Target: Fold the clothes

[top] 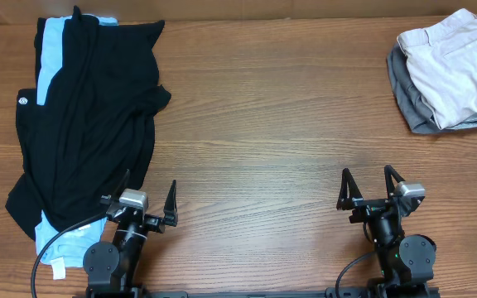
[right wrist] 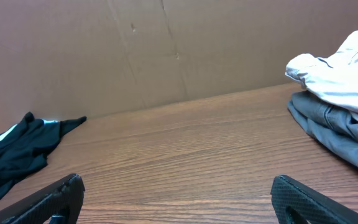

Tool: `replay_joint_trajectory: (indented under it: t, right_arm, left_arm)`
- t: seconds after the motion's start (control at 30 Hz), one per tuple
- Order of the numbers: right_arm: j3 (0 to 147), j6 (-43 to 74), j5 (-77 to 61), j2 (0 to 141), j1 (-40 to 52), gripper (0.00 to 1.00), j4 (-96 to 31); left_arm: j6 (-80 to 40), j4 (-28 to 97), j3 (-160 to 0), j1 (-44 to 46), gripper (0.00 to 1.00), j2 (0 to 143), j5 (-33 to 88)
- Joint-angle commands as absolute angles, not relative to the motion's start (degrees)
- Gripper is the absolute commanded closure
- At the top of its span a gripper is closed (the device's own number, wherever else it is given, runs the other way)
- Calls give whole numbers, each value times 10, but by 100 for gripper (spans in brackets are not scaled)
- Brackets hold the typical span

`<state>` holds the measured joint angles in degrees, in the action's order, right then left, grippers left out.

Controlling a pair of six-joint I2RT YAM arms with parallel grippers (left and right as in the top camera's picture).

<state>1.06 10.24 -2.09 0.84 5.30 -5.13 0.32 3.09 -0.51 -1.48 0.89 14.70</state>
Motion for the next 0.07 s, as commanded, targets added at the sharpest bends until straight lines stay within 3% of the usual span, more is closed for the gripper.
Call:
replay_joint_trajectory:
  t: [0.0, 0.03]
  right_arm:
    - [5, 96, -15, 2, 56, 0, -47]
    - [4, 96, -15, 2, 56, 0, -47]
  left_arm:
    - [-2, 31, -3, -11, 0, 3, 140]
    - [-2, 31, -3, -11, 0, 3, 140]
